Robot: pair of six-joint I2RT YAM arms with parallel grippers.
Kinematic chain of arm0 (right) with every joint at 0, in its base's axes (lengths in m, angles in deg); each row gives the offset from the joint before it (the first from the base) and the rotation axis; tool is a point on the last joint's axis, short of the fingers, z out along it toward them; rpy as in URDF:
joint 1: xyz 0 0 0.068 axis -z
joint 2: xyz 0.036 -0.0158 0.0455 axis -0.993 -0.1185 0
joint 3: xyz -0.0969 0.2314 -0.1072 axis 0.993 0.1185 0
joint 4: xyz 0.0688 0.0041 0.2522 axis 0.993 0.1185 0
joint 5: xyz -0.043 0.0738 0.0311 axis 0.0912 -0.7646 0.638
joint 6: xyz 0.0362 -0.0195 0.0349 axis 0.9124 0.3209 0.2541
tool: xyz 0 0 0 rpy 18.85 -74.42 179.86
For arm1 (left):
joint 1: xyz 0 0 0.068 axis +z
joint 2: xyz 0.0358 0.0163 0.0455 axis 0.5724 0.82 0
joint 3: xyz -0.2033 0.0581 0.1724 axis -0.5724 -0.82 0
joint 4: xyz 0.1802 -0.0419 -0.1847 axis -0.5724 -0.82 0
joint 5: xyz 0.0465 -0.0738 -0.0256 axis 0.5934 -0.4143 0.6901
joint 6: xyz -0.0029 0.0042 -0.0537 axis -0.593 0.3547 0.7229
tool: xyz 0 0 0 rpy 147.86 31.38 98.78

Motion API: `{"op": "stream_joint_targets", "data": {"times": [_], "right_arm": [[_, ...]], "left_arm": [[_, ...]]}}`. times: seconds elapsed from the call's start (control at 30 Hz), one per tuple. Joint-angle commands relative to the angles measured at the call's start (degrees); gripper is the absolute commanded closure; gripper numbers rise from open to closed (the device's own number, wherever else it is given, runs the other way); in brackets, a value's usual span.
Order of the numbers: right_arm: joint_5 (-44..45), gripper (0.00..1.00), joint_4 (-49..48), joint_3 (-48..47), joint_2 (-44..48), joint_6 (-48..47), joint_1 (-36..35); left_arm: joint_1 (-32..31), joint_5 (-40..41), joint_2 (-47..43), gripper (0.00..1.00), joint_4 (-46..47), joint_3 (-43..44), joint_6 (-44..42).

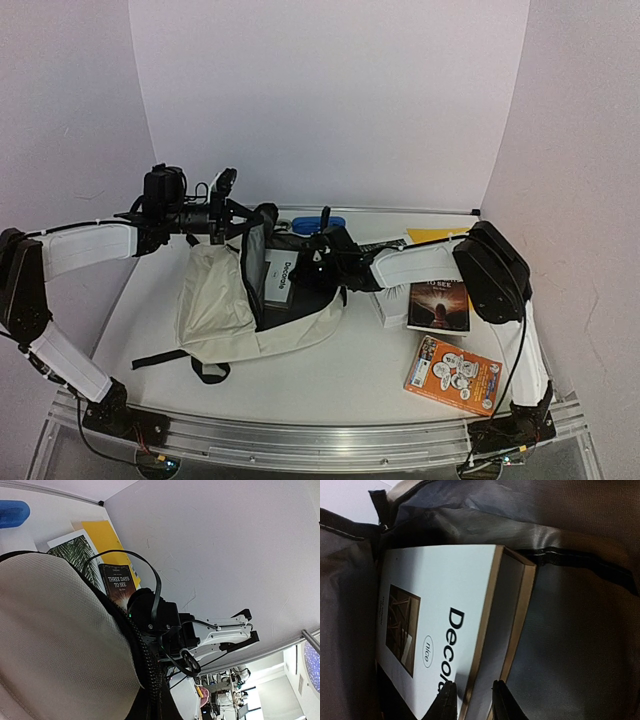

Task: Pack the student bag
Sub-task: Place the book in the student bag.

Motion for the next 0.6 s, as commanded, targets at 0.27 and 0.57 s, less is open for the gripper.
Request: {"op": "stream_joint_targets", "data": {"times": [0.27, 0.57], "right_arm": [[-1.30, 0.91, -2.79, -10.83, -6.96, -0.89, -0.01], [0.53, 0.81, -2.80, -14.19, -7.14, -4.31, -0.04]], "left_arm": [[0.07, -2.07, 1.01, 1.00, -0.12, 1.54, -1.55], [0.07, 2.79, -1.96, 1.00, -8.15, 1.25, -5.76]]}}
